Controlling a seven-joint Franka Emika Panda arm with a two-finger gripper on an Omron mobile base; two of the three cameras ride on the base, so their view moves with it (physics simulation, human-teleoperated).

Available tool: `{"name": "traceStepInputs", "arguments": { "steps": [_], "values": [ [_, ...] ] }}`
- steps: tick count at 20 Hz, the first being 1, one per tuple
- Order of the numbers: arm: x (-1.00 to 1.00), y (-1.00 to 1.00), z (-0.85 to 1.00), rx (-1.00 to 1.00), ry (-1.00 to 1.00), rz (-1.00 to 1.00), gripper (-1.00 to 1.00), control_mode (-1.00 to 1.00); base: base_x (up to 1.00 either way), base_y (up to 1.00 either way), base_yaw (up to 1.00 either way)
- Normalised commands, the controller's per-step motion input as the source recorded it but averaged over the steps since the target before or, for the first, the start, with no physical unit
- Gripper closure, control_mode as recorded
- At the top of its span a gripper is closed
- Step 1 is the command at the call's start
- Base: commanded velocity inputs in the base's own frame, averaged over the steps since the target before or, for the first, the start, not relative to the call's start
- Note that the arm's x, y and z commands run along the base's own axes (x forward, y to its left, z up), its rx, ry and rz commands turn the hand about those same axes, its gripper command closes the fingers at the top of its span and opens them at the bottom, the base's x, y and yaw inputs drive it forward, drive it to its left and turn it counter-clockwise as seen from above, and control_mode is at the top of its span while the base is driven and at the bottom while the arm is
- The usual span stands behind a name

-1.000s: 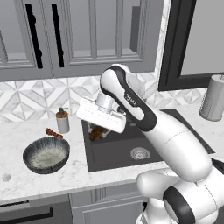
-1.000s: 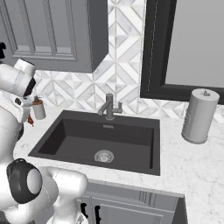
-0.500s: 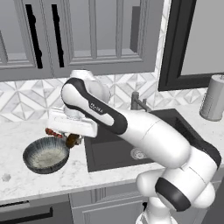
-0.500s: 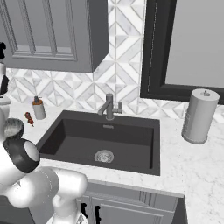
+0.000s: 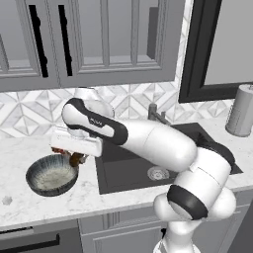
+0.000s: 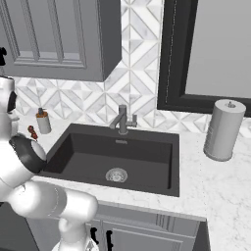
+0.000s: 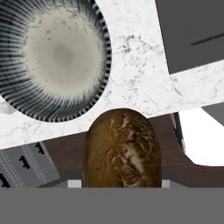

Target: Pick the mushroom from the sink and place it in the bowl. Then pick the bowl and place it in the microwave. Then close the microwave door and press the start button.

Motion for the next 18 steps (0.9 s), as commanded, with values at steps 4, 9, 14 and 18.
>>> {"name": "traceStepInputs", "arguments": {
  "steps": [4, 9, 14, 18],
  "values": [
    [0.56, 0.41, -0.32, -0.07, 0.0, -0.05, 1.0, -1.0, 0.0, 0.0, 0.0],
    [0.19, 0.45, -0.25, -0.08, 0.0, -0.08, 1.0, -1.0, 0.0, 0.0, 0.0],
    [0.11, 0.17, -0.12, -0.04, 0.0, -0.03, 1.0, -1.0, 0.0, 0.0, 0.0],
    [0.21, 0.04, -0.42, -0.06, 0.0, -0.01, 1.0, -1.0, 0.0, 0.0, 0.0]
  ]
}}
